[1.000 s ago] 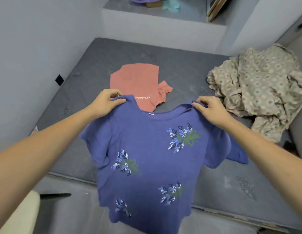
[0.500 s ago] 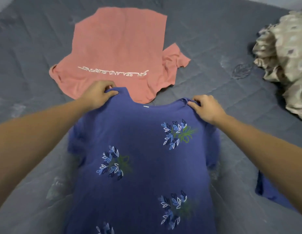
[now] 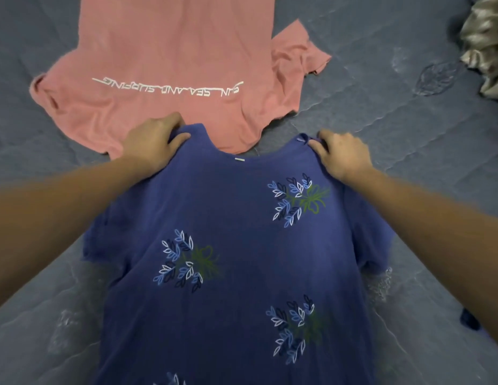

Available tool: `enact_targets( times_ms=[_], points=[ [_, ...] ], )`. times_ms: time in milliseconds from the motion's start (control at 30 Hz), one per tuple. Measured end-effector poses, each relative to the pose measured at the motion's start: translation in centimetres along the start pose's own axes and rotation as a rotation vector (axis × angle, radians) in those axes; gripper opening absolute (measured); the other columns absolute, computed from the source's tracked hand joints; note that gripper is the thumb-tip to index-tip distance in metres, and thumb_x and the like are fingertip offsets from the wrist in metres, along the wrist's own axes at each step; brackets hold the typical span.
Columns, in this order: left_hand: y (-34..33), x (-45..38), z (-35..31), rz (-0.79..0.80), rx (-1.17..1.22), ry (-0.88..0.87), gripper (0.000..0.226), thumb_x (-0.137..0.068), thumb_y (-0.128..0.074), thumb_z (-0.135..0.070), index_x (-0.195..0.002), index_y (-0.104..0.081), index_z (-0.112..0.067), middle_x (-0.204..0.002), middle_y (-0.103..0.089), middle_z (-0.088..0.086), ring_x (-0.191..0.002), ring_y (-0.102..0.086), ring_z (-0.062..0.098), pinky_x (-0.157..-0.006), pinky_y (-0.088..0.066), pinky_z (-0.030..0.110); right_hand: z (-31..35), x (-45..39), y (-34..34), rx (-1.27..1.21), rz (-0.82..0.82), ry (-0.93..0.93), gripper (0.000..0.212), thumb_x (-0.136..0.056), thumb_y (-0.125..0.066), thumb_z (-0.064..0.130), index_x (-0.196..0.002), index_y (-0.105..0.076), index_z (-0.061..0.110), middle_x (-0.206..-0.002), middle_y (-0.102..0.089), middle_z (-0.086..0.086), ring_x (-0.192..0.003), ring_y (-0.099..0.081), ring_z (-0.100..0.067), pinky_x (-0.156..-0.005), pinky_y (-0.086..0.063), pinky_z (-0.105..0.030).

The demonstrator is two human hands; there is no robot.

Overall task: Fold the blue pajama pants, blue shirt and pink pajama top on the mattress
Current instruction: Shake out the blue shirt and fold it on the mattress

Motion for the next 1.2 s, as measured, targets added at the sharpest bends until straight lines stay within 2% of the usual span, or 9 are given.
enact_targets(
  times_ms=[167,333,533,633,767,833,933,1067,1200],
  points=[
    [1.5,1.3,-2.6,-0.183,-0.174,-0.028,0.026,-0.095,-0.056,-0.033,-0.115,-0.055,-0.016,-0.113,-0.053,0.012,-0.105,-0.047,0.035,-0.082,-0.039,0.049,-0.7,0.7,0.5,-0.101,0.098,-0.05,0.039,-0.097,-0.053,0.056,-0.105,-0.057,0.018,-0.108,-0.068,-0.016,-0.103,-0.062,-0.041,-0.075,-0.044,-0.043],
    [0.5,4.3,-9.4,-0.227,-0.162,-0.172,0.028,-0.094,-0.056,-0.031,-0.12,-0.057,-0.017,-0.115,-0.053,0.008,-0.105,-0.046,0.032,-0.079,-0.034,0.044,-2.9,2.4,1.4,-0.201,0.164,-0.16,0.038,-0.092,-0.065,0.049,-0.111,-0.057,0.017,-0.113,-0.067,-0.012,-0.108,-0.06,-0.036,-0.084,-0.047,-0.042],
    [-5.6,9.3,-19.4,-0.056,0.001,-0.36,0.035,-0.097,-0.054,-0.035,-0.129,-0.057,-0.02,-0.119,-0.054,0.004,-0.105,-0.052,0.031,-0.075,-0.043,0.044,-7.2,6.4,1.7,-0.331,0.202,-0.296,0.038,-0.084,-0.076,0.047,-0.105,-0.056,0.024,-0.106,-0.067,-0.005,-0.105,-0.063,-0.031,-0.096,-0.051,-0.042],
    [-9.3,11.1,-23.0,0.074,0.028,-0.404,0.048,-0.096,-0.057,-0.04,-0.14,-0.053,-0.022,-0.134,-0.052,0.001,-0.116,-0.052,0.029,-0.083,-0.049,0.044,-9.1,9.0,1.4,-0.367,0.207,-0.335,0.038,-0.084,-0.077,0.042,-0.105,-0.055,0.019,-0.105,-0.064,-0.006,-0.103,-0.061,-0.031,-0.09,-0.05,-0.038],
    [-12.2,10.5,-25.4,0.172,-0.037,-0.408,0.062,-0.095,-0.058,-0.048,-0.151,-0.045,-0.024,-0.154,-0.04,0.005,-0.139,-0.04,0.03,-0.103,-0.044,0.047,-11.5,12.2,1.0,-0.392,0.195,-0.391,0.039,-0.085,-0.078,0.039,-0.106,-0.055,0.017,-0.104,-0.062,-0.007,-0.099,-0.058,-0.029,-0.082,-0.046,-0.036],
    [-12.4,9.3,-26.2,0.194,-0.047,-0.396,0.065,-0.095,-0.059,-0.049,-0.153,-0.042,-0.025,-0.158,-0.037,0.006,-0.143,-0.035,0.03,-0.106,-0.043,0.05,-12.6,13.2,0.8,-0.412,0.17,-0.429,0.036,-0.083,-0.08,0.035,-0.101,-0.057,0.013,-0.105,-0.065,-0.012,-0.101,-0.06,-0.031,-0.085,-0.049,-0.037],
    [-12.9,7.0,-27.5,0.245,-0.102,-0.394,0.069,-0.096,-0.057,-0.052,-0.157,-0.034,-0.029,-0.164,-0.027,0.006,-0.149,-0.026,0.029,-0.113,-0.036,0.051,-14.2,14.2,0.3,-0.481,0.141,-0.494,0.032,-0.085,-0.08,0.03,-0.09,-0.062,0.004,-0.087,-0.061,-0.011,-0.089,-0.06,-0.027,-0.077,-0.046,-0.036],
    [-13.0,3.0,-27.7,0.338,-0.182,-0.332,0.075,-0.096,-0.054,-0.056,-0.16,-0.021,-0.034,-0.168,-0.014,0.004,-0.153,-0.016,0.028,-0.117,-0.027,0.051,-15.8,14.9,0.0,-0.568,0.087,-0.545,0.033,-0.089,-0.076,0.022,-0.092,-0.064,-0.009,-0.08,-0.056,-0.011,-0.078,-0.052,-0.022,-0.071,-0.045,-0.036],
    [-13.1,0.5,-27.9,0.378,-0.222,-0.306,0.081,-0.094,-0.055,-0.061,-0.161,-0.017,-0.035,-0.17,-0.008,0.003,-0.156,-0.007,0.028,-0.121,-0.021,0.051,-17.6,15.2,0.2,-0.585,0.017,-0.595,0.031,-0.094,-0.07,0.019,-0.07,-0.054,0.006,-0.071,-0.054,-0.006,-0.077,-0.051,-0.023,-0.067,-0.037,-0.027]
  ],
)
Point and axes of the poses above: each hand's wrist, its own x-axis away from the middle knuckle, its own y-axis out of the back of the hand, z = x × y, the point moved 10 cm from there along -x, towards the middle knuckle
